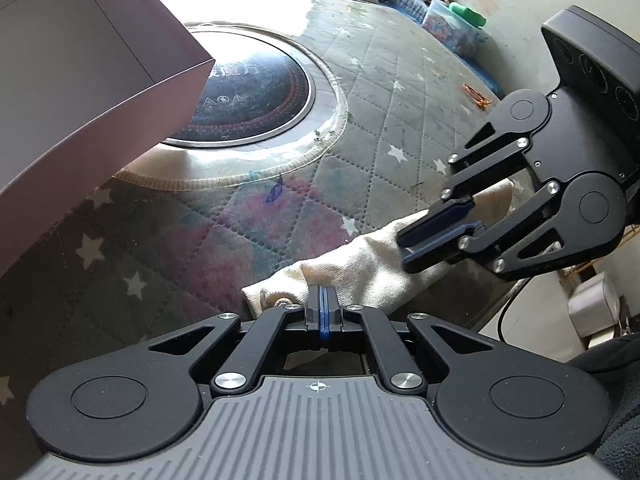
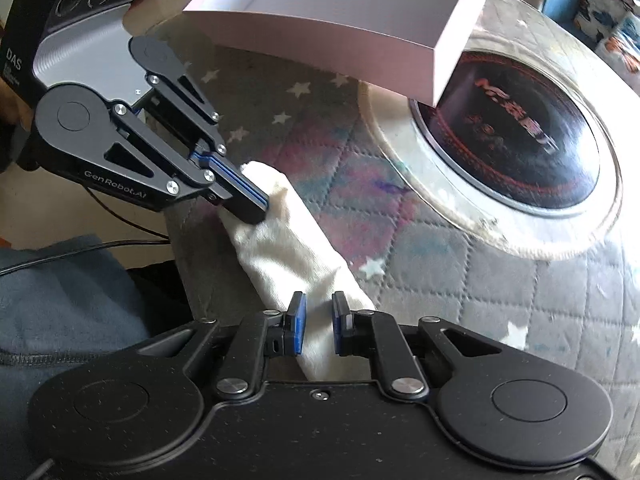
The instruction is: Fold shopping bag
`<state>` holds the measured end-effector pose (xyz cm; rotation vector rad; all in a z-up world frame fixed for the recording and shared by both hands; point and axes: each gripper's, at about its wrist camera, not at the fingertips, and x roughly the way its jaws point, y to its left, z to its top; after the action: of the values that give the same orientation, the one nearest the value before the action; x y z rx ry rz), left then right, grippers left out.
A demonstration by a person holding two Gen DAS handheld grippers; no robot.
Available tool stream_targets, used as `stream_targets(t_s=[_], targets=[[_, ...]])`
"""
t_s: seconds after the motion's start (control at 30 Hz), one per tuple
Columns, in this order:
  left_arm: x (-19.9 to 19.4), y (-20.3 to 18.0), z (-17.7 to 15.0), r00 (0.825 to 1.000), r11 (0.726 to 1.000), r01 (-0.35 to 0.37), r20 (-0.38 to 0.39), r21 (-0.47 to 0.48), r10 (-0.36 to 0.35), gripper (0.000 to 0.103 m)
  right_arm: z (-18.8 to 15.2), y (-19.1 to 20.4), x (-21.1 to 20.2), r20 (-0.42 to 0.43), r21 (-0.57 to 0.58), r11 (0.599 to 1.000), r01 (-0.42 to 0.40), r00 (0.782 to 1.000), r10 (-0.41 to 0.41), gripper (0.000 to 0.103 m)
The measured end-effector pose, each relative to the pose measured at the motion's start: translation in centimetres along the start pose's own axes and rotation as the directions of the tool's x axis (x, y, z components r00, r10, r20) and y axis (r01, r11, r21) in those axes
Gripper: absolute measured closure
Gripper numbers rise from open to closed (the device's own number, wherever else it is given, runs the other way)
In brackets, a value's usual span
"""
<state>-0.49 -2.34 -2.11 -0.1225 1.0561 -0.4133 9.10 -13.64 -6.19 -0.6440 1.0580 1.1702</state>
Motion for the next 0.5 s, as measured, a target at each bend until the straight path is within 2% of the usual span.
stream_targets(t_s=[0.2, 0.5], targets=[[-0.5, -0.8, -0.1, 1.0, 1.0, 0.008, 0.012, -0.017, -0.008, 0.1, 0.9, 0.0, 1.2, -0.03, -0.015, 1.0, 0.012, 0.999, -0.013, 0.09], [-3.5, -3.7, -0.9, 0.995, 0.996, -0.084, 0.051, 0.015, 0.083, 0.098, 1.1, 0.2, 1.4, -0.04, -0.039, 0.999, 0.006, 0.999, -0.008, 0.088]])
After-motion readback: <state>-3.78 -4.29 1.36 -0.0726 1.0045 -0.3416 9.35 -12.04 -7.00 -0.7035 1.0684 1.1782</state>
